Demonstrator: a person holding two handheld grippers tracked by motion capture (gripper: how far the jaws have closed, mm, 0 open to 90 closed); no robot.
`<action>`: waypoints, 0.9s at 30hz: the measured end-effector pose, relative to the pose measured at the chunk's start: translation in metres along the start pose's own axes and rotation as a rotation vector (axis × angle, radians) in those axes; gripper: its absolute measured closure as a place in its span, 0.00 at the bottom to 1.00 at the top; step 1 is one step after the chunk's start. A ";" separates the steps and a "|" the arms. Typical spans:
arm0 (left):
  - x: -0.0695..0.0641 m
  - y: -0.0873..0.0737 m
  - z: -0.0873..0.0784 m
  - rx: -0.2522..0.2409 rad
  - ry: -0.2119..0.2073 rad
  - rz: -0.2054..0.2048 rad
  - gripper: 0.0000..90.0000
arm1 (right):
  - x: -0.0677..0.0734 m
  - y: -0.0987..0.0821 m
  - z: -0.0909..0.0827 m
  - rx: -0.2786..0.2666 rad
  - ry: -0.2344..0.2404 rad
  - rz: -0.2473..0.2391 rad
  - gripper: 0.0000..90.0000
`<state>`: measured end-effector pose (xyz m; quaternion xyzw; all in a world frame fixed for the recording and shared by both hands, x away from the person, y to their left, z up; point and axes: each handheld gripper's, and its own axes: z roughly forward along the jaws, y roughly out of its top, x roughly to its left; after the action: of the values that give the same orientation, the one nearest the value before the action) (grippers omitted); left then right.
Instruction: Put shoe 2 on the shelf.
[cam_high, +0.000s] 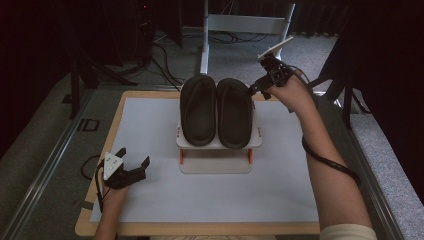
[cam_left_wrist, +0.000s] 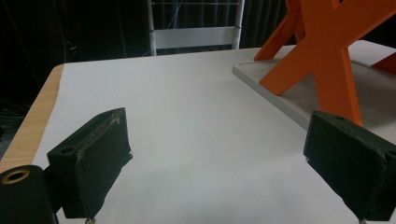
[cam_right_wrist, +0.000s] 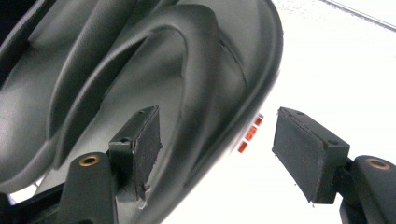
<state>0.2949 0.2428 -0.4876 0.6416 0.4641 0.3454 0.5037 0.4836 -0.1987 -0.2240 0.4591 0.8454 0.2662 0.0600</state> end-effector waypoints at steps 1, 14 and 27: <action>0.000 0.000 0.000 0.000 0.000 -0.001 0.08 | -0.002 -0.002 -0.002 -0.004 0.003 0.000 0.35; 0.000 0.000 0.000 -0.002 0.002 0.001 0.08 | -0.028 -0.040 -0.011 -0.061 -0.008 0.002 0.31; 0.000 0.000 0.000 -0.001 0.001 0.000 0.08 | -0.059 -0.084 0.005 -0.097 -0.045 -0.005 0.25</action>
<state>0.2949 0.2426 -0.4877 0.6412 0.4643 0.3461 0.5035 0.4561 -0.2808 -0.2797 0.4596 0.8310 0.2964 0.1015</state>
